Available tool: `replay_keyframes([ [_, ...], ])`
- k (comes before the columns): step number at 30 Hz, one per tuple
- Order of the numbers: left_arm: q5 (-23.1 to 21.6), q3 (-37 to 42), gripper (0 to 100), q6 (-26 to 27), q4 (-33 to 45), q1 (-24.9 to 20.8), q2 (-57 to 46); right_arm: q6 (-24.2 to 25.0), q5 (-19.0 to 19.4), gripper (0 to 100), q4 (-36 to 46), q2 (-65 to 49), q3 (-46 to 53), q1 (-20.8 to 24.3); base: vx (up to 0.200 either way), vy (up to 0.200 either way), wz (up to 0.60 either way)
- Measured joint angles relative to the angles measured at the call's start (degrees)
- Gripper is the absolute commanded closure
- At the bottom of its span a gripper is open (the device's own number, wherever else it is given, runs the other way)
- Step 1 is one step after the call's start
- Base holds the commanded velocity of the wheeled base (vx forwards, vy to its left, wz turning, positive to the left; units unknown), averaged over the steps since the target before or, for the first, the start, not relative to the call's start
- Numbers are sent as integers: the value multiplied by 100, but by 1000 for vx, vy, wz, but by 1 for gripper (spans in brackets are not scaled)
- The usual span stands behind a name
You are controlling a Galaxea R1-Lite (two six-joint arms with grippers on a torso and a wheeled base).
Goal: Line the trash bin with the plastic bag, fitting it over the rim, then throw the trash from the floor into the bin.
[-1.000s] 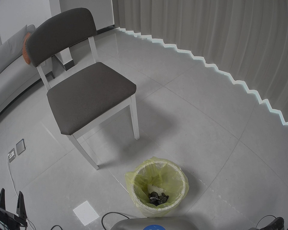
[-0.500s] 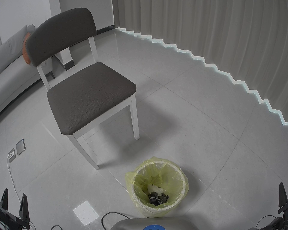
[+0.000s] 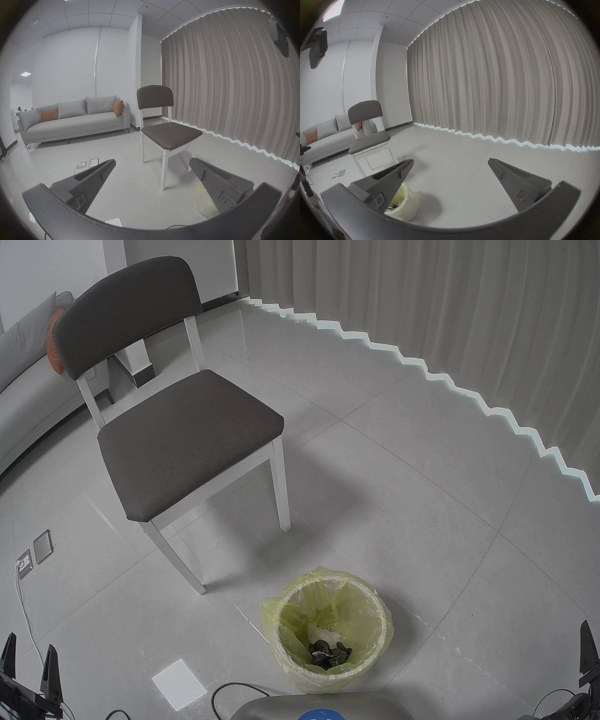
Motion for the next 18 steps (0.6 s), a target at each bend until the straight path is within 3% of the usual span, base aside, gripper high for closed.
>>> replay_keyframes([
  [11, 79, 0, 0, 486, -13, 0, 5, -596, 639, 0, 321, 2, -2, -2, 0, 0, 0],
  [18, 227, 0, 0, 591, -35, 0, 7, -756, 767, 0, 462, 4, -2, 0, 0, 0, 0],
])
